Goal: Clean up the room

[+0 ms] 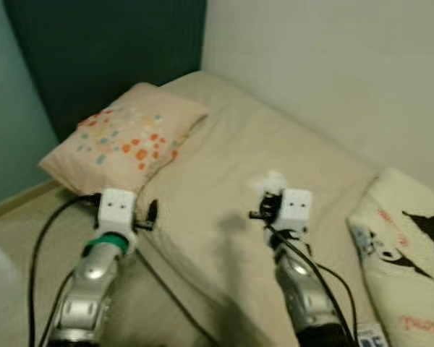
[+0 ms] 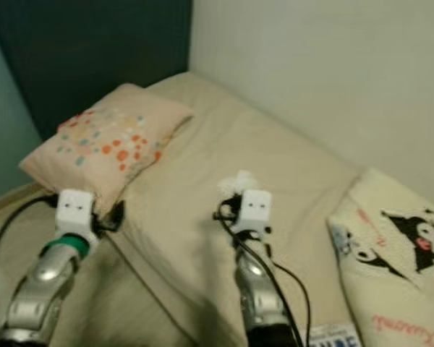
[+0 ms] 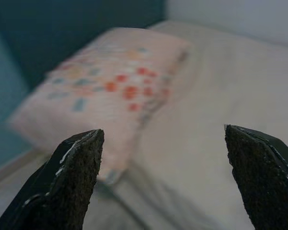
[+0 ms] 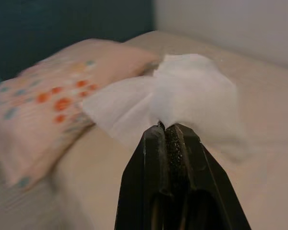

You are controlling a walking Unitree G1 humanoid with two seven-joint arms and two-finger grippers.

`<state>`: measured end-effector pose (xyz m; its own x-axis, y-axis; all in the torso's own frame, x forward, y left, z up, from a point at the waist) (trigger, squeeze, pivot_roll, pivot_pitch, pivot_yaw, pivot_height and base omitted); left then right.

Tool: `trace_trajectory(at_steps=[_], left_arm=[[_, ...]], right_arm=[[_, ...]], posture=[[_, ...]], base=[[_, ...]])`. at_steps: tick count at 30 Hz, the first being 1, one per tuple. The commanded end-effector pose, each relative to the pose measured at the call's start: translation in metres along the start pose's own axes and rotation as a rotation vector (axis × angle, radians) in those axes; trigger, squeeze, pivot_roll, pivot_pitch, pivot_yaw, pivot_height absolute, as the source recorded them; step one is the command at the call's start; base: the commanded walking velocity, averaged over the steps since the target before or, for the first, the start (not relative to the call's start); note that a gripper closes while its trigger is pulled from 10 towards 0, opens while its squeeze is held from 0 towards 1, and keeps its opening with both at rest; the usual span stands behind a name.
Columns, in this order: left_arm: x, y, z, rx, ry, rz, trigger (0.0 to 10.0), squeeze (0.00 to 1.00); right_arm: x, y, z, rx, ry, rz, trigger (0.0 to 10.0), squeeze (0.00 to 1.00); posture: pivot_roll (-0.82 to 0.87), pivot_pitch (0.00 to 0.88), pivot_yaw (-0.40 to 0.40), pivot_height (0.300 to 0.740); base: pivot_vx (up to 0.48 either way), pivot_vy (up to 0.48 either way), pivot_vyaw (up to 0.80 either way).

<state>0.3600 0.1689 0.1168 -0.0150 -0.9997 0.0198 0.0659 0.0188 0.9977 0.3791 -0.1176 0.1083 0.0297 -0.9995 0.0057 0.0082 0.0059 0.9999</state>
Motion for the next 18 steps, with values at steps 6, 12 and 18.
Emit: trace_trajectory(at_steps=[6, 12, 18], left_arm=[[0.0049, -0.0091, 0.0022, -0.030, -0.013, 0.003, 10.0, 0.00], [0.0049, -0.0105, 0.0029, -0.033, -0.013, 0.008, 10.0, 0.00], [0.0044, -0.0119, 0.0032, -0.039, -0.009, 0.010, 10.0, 0.00]], right_arm=[[0.0074, -0.0092, 0.0027, -0.031, -0.023, -0.001, 10.0, 0.00], [0.0076, -0.0096, 0.0028, -0.032, -0.023, 0.001, 10.0, 0.00], [0.0080, -0.0096, 0.0027, -0.032, -0.023, 0.002, 10.0, 0.00]], posture=[[0.12, 0.000, -0.050, 0.740], [0.12, 0.000, -0.050, 0.740], [0.12, 0.000, -0.050, 0.740]], base=[[0.000, 0.000, 0.80], [0.000, 0.000, 0.80], [0.000, 0.000, 0.80]])
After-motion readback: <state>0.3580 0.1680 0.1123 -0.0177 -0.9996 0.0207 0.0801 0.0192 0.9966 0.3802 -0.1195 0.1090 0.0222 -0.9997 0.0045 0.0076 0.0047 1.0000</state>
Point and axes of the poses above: a point about 5 cm out from each wrist's last joint towards the gripper, its own z axis pointing back from the gripper into the wrist, its own y axis along the axis of the wrist's last joint, x = y × z, the point moved 6 cm from there along -z, pointing out of the wrist towards the gripper, and after that the axes turned 7 degrees about z, right-handed, at the moved point
